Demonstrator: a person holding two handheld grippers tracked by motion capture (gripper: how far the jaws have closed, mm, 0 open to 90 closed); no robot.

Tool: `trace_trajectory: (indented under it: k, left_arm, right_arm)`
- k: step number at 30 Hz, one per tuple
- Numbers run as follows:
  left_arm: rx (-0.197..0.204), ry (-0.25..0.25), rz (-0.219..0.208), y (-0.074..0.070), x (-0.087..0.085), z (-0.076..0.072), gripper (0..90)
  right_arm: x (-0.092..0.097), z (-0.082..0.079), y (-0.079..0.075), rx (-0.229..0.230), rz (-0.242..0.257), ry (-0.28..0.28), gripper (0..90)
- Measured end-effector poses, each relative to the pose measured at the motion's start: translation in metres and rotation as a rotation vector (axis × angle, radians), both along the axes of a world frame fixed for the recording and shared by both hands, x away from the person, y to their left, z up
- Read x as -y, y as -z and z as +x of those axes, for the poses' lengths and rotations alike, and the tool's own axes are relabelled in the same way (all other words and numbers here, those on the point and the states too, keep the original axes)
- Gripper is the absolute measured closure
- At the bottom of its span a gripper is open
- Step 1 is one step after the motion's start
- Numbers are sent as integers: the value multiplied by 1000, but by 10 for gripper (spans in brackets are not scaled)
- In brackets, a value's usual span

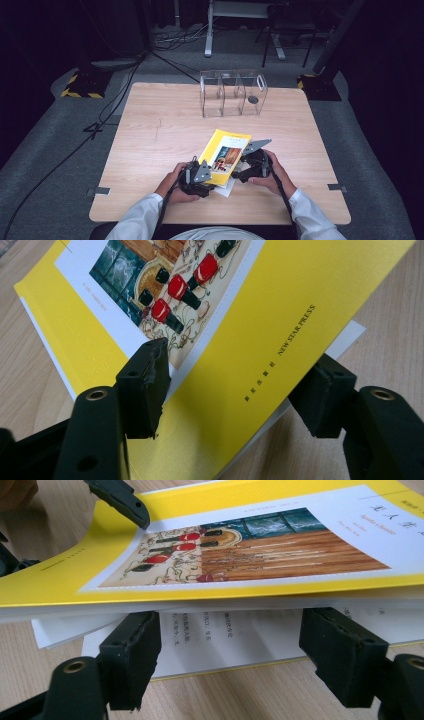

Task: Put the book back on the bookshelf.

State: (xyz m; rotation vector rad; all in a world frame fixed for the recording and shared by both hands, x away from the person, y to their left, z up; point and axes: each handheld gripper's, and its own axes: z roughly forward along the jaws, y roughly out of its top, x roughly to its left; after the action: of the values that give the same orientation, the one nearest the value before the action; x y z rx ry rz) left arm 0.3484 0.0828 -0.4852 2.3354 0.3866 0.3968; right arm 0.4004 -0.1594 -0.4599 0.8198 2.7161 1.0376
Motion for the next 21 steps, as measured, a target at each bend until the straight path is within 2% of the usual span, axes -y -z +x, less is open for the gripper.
trace_trajectory:
  k: [3,4,6,8,12,13,16,19,21]
  left_arm:
    - [17,7,-12,-2,-1,-2,437]
    - [31,7,-26,-4,-2,-4,492]
    - [73,9,-43,-6,-2,-7,541]
    - [106,5,-45,-7,-2,-10,603]
    - [120,3,-46,-7,-2,-11,678]
    - [137,-3,-52,-7,-2,-11,678]
    - [176,-38,-42,-9,-3,-11,761]
    - [178,-78,-65,-10,-7,-8,814]
    - [160,-78,-92,-12,-11,-6,831]
  right_arm:
    - [1,0,-1,-3,11,3,249]
    - [1,0,-1,-3,11,3,249]
    - [2,1,0,-5,20,7,246]
    - [3,3,0,-2,28,14,248]
    - [6,4,0,-7,42,25,252]
    - [6,5,0,-2,47,23,252]
    - [8,6,1,-2,47,30,252]
    - [10,7,3,-1,48,28,249]
    - [11,7,3,15,42,29,237]
